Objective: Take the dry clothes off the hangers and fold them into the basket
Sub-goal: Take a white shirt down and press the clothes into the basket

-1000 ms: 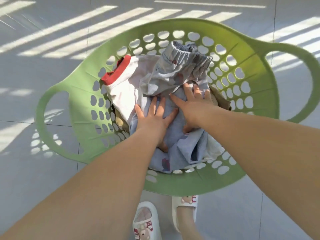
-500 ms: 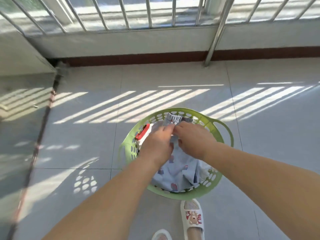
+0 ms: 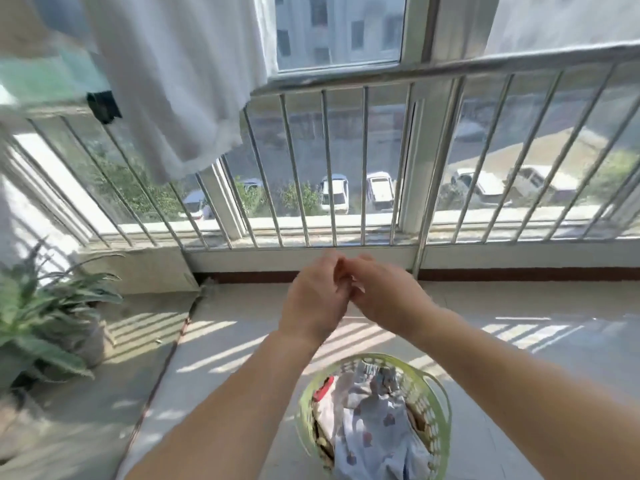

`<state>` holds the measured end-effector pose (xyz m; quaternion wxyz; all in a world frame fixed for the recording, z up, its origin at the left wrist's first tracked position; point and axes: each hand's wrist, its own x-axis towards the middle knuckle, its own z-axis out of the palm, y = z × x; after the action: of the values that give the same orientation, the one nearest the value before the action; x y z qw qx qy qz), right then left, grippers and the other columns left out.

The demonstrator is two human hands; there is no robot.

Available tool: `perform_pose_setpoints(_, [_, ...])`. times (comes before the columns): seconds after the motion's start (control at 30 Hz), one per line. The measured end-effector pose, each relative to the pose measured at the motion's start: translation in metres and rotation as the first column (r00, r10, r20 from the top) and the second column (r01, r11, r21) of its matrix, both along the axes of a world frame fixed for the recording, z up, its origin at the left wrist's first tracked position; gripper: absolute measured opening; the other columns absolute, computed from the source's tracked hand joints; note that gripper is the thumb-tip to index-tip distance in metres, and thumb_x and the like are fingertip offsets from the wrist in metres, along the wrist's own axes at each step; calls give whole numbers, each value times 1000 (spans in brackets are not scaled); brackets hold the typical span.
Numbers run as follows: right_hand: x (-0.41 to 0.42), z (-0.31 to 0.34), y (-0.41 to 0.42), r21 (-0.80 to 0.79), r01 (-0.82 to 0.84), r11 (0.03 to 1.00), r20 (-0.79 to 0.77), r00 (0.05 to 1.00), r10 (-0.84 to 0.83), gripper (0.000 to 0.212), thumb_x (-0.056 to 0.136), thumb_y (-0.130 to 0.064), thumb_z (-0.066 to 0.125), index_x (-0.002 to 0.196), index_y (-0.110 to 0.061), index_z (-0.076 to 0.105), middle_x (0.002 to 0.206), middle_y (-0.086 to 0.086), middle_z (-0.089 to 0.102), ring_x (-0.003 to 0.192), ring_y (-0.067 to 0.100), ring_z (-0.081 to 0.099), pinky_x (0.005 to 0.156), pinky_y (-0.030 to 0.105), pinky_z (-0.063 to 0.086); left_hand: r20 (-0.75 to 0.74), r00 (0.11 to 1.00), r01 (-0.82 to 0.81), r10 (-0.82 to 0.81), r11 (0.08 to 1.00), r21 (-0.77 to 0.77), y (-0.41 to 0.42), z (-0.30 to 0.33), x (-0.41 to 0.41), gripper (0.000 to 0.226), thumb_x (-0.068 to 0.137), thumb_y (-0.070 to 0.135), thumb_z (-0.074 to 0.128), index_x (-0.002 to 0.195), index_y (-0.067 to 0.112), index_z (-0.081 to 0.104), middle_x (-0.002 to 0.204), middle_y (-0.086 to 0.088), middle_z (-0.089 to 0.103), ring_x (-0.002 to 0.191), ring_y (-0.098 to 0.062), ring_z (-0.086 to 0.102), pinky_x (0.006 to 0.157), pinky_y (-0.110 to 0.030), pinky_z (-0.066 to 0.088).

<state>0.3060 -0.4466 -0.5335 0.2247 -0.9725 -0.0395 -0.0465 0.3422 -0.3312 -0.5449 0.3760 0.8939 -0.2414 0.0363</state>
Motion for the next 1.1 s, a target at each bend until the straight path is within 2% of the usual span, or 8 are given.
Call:
perform_pose_setpoints(0.17, [-8, 98, 19, 99, -37, 994, 262, 965, 10, 26, 89, -12, 55, 113, -19, 62, 101, 4, 60, 92, 27, 59, 79, 40, 49, 236, 972, 21, 12, 990, -138, 21, 99, -8, 8, 90, 16, 54, 96, 14, 59, 87, 5, 63, 78, -16, 63, 73, -40, 54])
perform_pose_setpoints(0.3, [-8, 157, 27, 110, -82, 991, 396, 918, 32, 25, 88, -14, 56, 112, -21, 61, 100, 1, 60, 92, 22, 60, 80, 40, 50, 367, 930, 29, 26, 989, -142, 29, 162, -9, 11, 90, 25, 50, 97, 20, 57, 90, 4, 64, 79, -15, 64, 72, -41, 54])
perform_pose_setpoints(0.4, [-2, 202, 27, 80, -116, 990, 487, 871, 63, 24, 88, -14, 57, 111, -20, 61, 104, -1, 60, 95, 19, 59, 84, 37, 49, 503, 863, 14, 50, 992, -123, 31, 209, -9, 15, 89, 29, 47, 99, 23, 57, 92, 5, 63, 81, -15, 63, 73, -40, 55])
perform_pose_setpoints(0.6, [17, 299, 29, 47, -189, 981, 652, 750, 113, 26, 90, -15, 58, 114, -25, 61, 112, -7, 60, 98, 10, 59, 85, 21, 46, 740, 658, -107, 138, 990, -90, 35, 312, 0, 20, 93, 24, 49, 110, 20, 59, 102, 3, 60, 89, -13, 60, 80, -33, 52])
perform_pose_setpoints(0.77, [36, 372, 39, 12, -199, 980, 748, 653, 123, 25, 88, -13, 54, 109, -26, 60, 102, -11, 58, 97, 10, 58, 82, 24, 45, 832, 500, -197, 242, 967, -163, 41, 385, 7, 21, 93, 26, 46, 109, 21, 59, 100, 10, 53, 86, -6, 54, 72, -21, 40])
perform_pose_setpoints(0.9, [52, 416, 47, -7, -173, 985, 783, 612, 113, 23, 87, -14, 52, 105, -26, 60, 105, -6, 60, 99, 14, 58, 86, 32, 48, 880, 357, -246, 314, 940, -236, 47, 426, 21, 23, 91, 17, 51, 113, 18, 59, 111, 0, 55, 103, -18, 56, 80, -33, 46])
perform_pose_setpoints(1.07, [73, 463, 60, 20, -136, 991, 828, 558, 60, 26, 87, -12, 51, 108, -24, 60, 111, -4, 62, 100, 15, 58, 88, 29, 46, 898, 13, -327, 439, 851, -411, 61, 471, 49, 44, 68, -1, 71, 108, 13, 62, 115, -13, 58, 106, -33, 56, 86, -42, 47])
perform_pose_setpoints(1.1, [76, 471, 62, 27, -128, 991, 833, 550, 49, 27, 87, -11, 50, 108, -24, 60, 113, -3, 62, 102, 16, 58, 90, 30, 46, 883, 6, -337, 470, 832, -441, 63, 479, 53, 47, 70, 0, 69, 115, 14, 59, 122, -14, 54, 113, -34, 52, 92, -44, 43])
